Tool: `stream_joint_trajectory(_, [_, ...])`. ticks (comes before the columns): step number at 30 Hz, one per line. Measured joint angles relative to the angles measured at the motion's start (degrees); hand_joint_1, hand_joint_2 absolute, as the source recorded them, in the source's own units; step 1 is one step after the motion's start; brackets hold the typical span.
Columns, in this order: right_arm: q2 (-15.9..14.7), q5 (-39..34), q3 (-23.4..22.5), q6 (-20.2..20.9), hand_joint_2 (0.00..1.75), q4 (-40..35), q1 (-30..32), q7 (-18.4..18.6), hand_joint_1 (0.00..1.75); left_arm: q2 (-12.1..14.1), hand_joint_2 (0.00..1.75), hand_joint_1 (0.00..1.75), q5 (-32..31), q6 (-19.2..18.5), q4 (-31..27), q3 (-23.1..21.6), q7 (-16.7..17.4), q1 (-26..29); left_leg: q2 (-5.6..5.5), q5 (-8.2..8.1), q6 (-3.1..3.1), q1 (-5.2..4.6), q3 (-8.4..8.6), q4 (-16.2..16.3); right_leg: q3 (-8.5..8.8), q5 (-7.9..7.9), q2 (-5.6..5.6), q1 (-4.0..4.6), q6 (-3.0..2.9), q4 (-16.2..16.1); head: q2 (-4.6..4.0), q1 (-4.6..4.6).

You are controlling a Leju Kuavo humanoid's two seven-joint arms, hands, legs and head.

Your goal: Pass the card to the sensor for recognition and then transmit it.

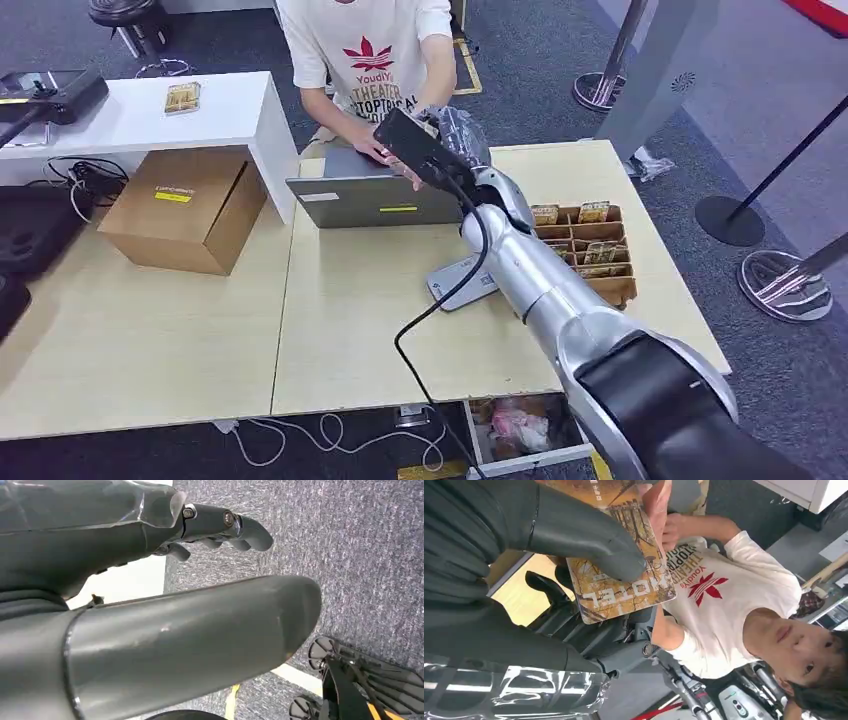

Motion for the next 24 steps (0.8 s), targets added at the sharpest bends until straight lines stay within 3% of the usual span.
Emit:
stream_joint_trajectory(8, [-0.06, 0.07, -0.07, -0.02, 1.75, 0.42, 0.0, 0.05, 1.75, 0.0, 0.0, 0.0, -0.15, -0.33, 0.0, 0.0, -0.26, 0.04, 0.0, 0.0, 0.0, 0.0, 0.0, 0.0, 0.0, 0.0, 0.0, 0.0, 0.0, 0.0, 0.0, 0.0])
stream_joint_trajectory(10, [-0.09, 0.07, -0.07, -0.02, 1.75, 0.5, 0.0, 0.04, 0.31, 0.0, 0.0, 0.0, -0.15, -0.33, 0.0, 0.0, -0.29, 0.04, 0.0, 0.0, 0.0, 0.0, 0.0, 0.0, 0.0, 0.0, 0.0, 0.0, 0.0, 0.0, 0.0, 0.02])
stream_joint_trajectory(11, [-0.11, 0.09, -0.07, -0.02, 1.75, 0.5, 0.0, 0.07, 0.0, -0.02, 0.0, 0.0, -0.18, -0.35, 0.0, 0.0, -0.31, 0.04, 0.0, 0.0, 0.0, 0.0, 0.0, 0.0, 0.0, 0.0, 0.0, 0.0, 0.0, 0.0, 0.0, 0.0])
stream_joint_trajectory(24, [-0.81, 1.22, -0.35, 0.07, 1.75, 0.5, 0.48, 0.85, 0.0, -0.02, 0.0, 0.0, -0.74, -0.44, 0.0, 0.0, -0.13, 0.05, 0.01, 0.0, 0.0, 0.0, 0.0, 0.0, -0.02, 0.0, 0.01, 0.0, 0.0, 0.0, 0.0, 0.0])
